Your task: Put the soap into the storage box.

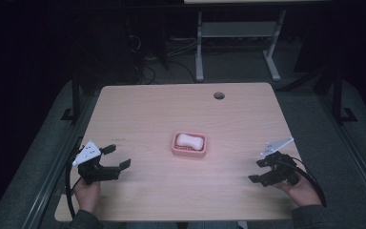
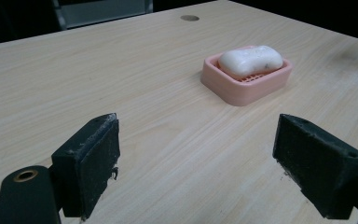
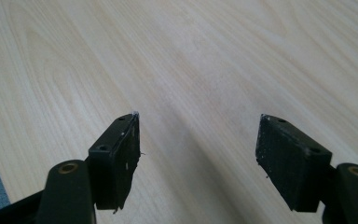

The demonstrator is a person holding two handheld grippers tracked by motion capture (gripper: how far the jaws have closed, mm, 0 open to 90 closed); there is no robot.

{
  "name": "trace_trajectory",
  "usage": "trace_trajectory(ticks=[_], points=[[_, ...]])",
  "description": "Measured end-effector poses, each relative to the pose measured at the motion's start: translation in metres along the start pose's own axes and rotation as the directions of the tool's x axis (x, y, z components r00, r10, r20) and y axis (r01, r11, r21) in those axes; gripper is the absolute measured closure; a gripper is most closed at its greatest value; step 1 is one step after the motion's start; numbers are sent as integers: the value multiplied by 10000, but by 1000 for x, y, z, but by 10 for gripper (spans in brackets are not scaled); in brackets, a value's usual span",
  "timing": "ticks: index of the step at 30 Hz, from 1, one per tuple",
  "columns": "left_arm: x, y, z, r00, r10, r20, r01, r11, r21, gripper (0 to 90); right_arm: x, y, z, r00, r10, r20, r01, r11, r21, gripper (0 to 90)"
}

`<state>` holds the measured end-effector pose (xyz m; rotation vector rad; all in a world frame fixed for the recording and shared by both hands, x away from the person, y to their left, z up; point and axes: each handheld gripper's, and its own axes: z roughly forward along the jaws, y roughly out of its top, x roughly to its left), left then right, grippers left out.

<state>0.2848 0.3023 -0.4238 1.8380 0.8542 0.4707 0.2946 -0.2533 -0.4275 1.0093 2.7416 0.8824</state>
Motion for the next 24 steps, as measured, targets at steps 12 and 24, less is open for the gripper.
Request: trace_trajectory(ticks=[12, 24], points=[[0, 0, 1, 9999, 116, 25, -116, 9999, 101, 141, 12, -19, -1, 9998, 143, 108, -139, 9994, -328, 298], [-1, 1, 2, 9999, 146, 13, -146, 9999, 44, 140, 39, -47, -1, 9944, 479, 938, -366, 9923, -1184, 255]])
